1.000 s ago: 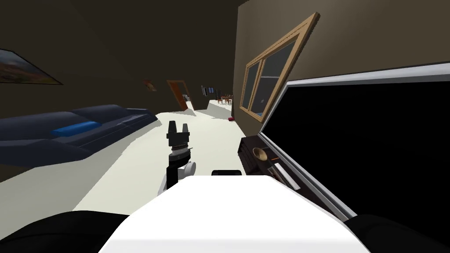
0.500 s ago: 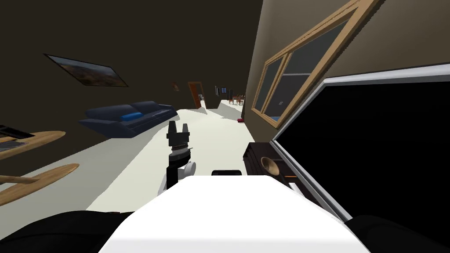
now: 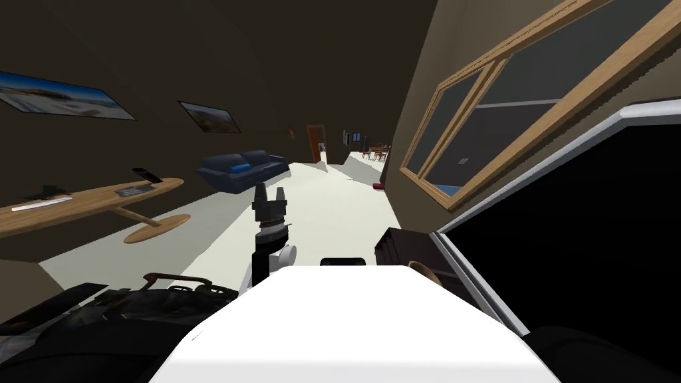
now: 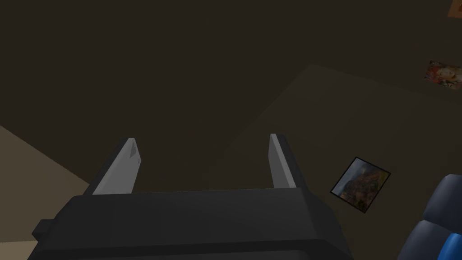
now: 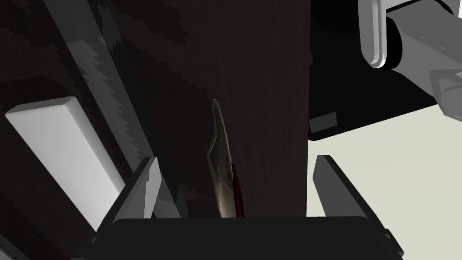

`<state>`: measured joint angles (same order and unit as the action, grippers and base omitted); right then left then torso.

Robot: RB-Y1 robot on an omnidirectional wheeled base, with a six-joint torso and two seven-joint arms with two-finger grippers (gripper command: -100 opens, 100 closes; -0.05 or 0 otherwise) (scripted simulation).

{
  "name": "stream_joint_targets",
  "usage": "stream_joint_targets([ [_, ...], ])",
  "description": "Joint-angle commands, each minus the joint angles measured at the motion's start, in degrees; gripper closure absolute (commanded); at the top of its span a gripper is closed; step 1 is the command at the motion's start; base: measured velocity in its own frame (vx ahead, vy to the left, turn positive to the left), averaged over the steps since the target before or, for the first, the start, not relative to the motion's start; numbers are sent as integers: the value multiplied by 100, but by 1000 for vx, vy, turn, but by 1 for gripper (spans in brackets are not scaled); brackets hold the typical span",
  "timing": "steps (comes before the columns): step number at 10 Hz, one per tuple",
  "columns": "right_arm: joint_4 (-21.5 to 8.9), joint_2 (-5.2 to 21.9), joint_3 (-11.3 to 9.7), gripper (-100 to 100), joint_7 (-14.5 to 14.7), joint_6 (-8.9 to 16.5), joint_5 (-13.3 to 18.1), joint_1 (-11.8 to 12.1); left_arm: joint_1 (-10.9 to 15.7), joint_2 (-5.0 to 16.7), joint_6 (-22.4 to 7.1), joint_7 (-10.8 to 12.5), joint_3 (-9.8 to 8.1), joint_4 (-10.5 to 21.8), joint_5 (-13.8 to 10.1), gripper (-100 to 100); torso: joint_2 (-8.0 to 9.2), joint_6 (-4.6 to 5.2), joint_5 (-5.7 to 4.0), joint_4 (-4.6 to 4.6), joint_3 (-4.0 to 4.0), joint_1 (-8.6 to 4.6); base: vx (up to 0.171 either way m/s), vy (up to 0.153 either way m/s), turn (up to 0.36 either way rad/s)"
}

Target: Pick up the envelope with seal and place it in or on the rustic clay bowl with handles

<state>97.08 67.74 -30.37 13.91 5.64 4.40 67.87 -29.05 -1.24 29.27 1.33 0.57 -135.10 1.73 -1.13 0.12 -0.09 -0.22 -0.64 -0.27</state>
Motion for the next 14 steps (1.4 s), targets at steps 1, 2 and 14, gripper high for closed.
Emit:
stream_joint_targets([
  [1,127,81,-85,-100,146,118,65,-26,0,0,0,0,0,0,0,0,0,0,0,0,0,0,120,-84,409],
  [2,191,105,-114,-100,204,164,93,-40,0,0,0,0,0,0,0,0,-8,-2,-1,-1,-4,-7,124,-77,288],
  [14,-435,-397,-301,100,158,8,72,-507,0,-1,0,0,0,0,0,0,42,10,6,11,25,36,-9,9,52],
])
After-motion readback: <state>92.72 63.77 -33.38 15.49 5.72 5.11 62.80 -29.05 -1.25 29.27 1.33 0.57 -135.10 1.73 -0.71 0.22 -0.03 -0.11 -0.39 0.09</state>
